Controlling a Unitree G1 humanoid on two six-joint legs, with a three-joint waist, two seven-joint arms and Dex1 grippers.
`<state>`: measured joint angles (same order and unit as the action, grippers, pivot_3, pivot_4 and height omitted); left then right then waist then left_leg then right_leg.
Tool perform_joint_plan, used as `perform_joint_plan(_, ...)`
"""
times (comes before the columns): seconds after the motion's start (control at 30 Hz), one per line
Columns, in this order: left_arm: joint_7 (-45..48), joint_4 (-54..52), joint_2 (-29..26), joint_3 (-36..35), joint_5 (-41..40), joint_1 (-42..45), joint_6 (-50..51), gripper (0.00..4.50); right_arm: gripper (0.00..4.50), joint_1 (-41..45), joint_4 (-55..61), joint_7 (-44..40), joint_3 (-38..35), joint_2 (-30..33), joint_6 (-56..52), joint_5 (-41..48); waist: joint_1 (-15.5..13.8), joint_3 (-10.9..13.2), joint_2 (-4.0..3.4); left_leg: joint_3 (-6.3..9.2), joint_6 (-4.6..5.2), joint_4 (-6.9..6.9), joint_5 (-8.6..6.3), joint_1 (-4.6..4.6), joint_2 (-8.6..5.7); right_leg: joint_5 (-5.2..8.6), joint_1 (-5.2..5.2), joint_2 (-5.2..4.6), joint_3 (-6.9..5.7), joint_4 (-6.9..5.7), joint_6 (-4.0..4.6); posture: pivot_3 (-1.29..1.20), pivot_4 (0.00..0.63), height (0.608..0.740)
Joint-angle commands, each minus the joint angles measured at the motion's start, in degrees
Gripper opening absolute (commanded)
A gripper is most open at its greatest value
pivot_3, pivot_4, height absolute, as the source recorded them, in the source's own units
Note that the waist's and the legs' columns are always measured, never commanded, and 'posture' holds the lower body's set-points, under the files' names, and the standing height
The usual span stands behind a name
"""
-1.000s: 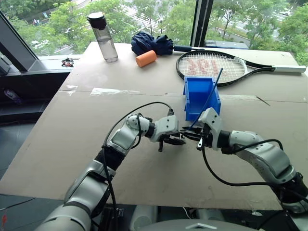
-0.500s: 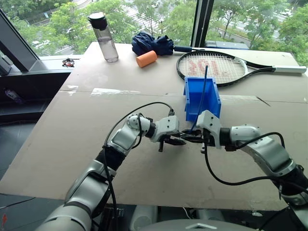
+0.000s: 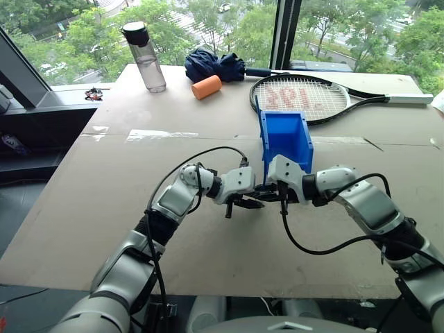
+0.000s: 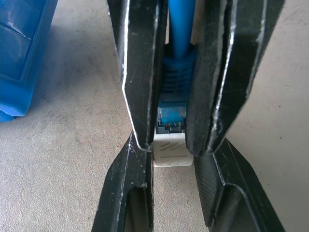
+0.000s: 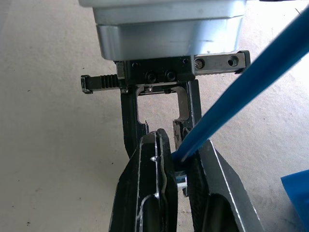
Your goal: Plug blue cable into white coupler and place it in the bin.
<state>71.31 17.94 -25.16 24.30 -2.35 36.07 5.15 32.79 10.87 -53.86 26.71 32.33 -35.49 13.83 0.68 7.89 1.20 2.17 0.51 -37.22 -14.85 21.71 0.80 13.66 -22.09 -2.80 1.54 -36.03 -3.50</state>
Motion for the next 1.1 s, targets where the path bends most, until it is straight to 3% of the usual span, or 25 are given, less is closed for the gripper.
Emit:
perform_joint_plan(0.03,-1.1,-0.9,1.3,-0.3,0.3,-0.1,-1.1,0.55,0.00,-2.9,-3.0,0.1,3.9,0.0,-2.8,-3.1,0.0,-0.1,-0.01,0.00,0.00,0.00,0.00,0.00,0.00,0.00,0.00,0.00,0.00,-0.01,0.00,0.00,0.150,0.740)
perform_joint_plan(0.1,1.5,-3.8,1.2,-1.5,-3.4,-1.4,1.4,0.55,0.00,-4.3,-1.8,0.9,1.5,-0.6,-2.6,-1.9,0.0,-0.2,-0.03,0.01,0.00,0.00,0.00,0.00,0.00,0.00,0.00,0.00,0.00,-0.01,0.00,0.00,0.150,0.740)
perform_joint_plan(0.13,1.0,-5.0,1.5,-2.6,-4.5,-2.0,1.8,1.57,0.00,-5.2,-0.9,1.6,-0.3,-1.3,-1.8,-0.9,0.0,-0.2,-0.04,0.00,0.00,0.00,0.00,0.00,0.00,0.00,0.00,0.00,0.00,-0.01,0.00,0.00,0.150,0.740)
perform_joint_plan(0.17,-0.5,-6.1,1.7,-3.8,-4.8,-2.8,1.7,1.86,0.00,-6.1,0.2,2.5,-2.5,-2.1,-2.0,0.4,0.0,-0.2,-0.04,0.00,0.00,0.01,0.00,0.01,0.00,0.00,-0.01,0.00,0.00,-0.01,0.00,0.00,0.150,0.740)
perform_joint_plan(0.33,-6.6,-17.0,-2.0,-11.8,-8.9,-14.1,6.1,4.29,0.00,-9.2,8.5,9.2,-16.1,-5.5,-7.8,7.8,0.5,-0.1,-0.13,0.08,0.00,0.05,0.00,0.11,0.07,-0.01,-0.14,-0.02,0.01,-0.06,0.00,0.00,0.150,0.740)
perform_joint_plan(0.37,-7.5,-20.1,-3.0,-13.8,-10.6,-17.2,7.9,4.48,0.00,-9.0,9.7,11.4,-18.6,-5.9,-9.4,8.4,0.6,-0.1,-0.22,0.14,0.00,0.09,0.00,0.10,0.13,-0.01,-0.23,-0.02,0.07,-0.14,0.00,0.00,0.150,0.740)
perform_joint_plan(0.53,-16.8,-37.7,-3.7,-26.2,-21.2,-29.8,18.4,4.48,0.00,1.6,11.1,24.8,-33.4,-11.6,-25.6,14.9,0.3,0.2,-0.30,0.15,0.00,0.11,0.00,0.21,0.33,-0.02,-0.59,-0.03,0.11,-0.48,0.00,0.00,0.150,0.740)
perform_joint_plan(0.63,-20.5,-44.3,-3.8,-28.7,-24.6,-32.6,22.5,4.48,0.00,8.0,7.4,26.6,-33.9,-10.5,-30.9,14.7,-0.3,0.2,-0.26,0.18,-0.01,0.07,0.00,0.19,0.31,-0.01,-0.53,-0.04,0.04,-0.50,0.03,0.00,0.150,0.740)
perform_joint_plan(0.73,-23.3,-48.0,-3.8,-29.4,-26.3,-32.6,24.5,4.48,0.00,14.7,-3.9,27.7,-30.8,-9.0,-29.4,10.5,-0.2,0.2,-0.24,0.04,-0.01,0.07,0.00,0.18,0.17,0.06,-0.43,-0.08,0.03,-0.41,0.17,0.00,0.150,0.740)
perform_joint_plan(0.77,-24.1,-48.4,-3.5,-29.5,-26.8,-31.7,25.0,4.50,0.67,16.6,-9.1,27.2,-29.4,-8.6,-27.0,8.9,-0.1,0.2,-0.25,-0.04,-0.01,0.07,0.00,0.18,0.03,0.09,-0.42,-0.11,0.07,-0.36,0.21,0.00,0.150,0.740)
perform_joint_plan(0.87,-26.0,-48.8,-3.1,-28.9,-27.9,-28.6,26.0,4.50,1.61,19.5,-16.1,25.6,-24.6,-6.1,-20.9,4.2,-0.1,0.2,-0.28,-0.14,-0.01,0.10,0.00,0.22,-0.09,0.04,-0.43,-0.15,0.09,-0.28,0.13,0.00,0.150,0.740)
perform_joint_plan(1.03,-28.1,-48.9,-3.2,-28.3,-28.6,-27.4,26.5,4.50,4.10,18.7,-10.7,24.1,-25.8,-4.1,-18.7,4.5,0.3,0.2,-0.29,-0.16,-0.01,0.16,0.00,0.32,-0.10,-0.02,-0.54,-0.15,0.12,-0.19,0.01,0.00,0.150,0.740)
perform_joint_plan(1.07,-28.1,-48.9,-3.4,-28.0,-28.5,-27.4,26.4,4.50,4.40,16.4,-6.5,22.6,-26.2,-2.6,-18.3,5.5,0.2,0.2,-0.29,-0.15,-0.01,0.24,0.00,0.33,-0.09,-0.02,-0.55,-0.15,0.11,-0.12,0.01,0.00,0.150,0.740)
perform_joint_plan(1.1,-28.2,-49.1,-3.5,-27.9,-28.5,-27.5,26.3,4.50,4.40,13.8,-2.1,20.8,-26.7,-1.1,-18.6,7.1,0.0,0.2,-0.27,-0.14,-0.01,0.30,0.00,0.33,-0.09,-0.02,-0.56,-0.15,0.10,-0.07,0.01,0.00,0.150,0.740)
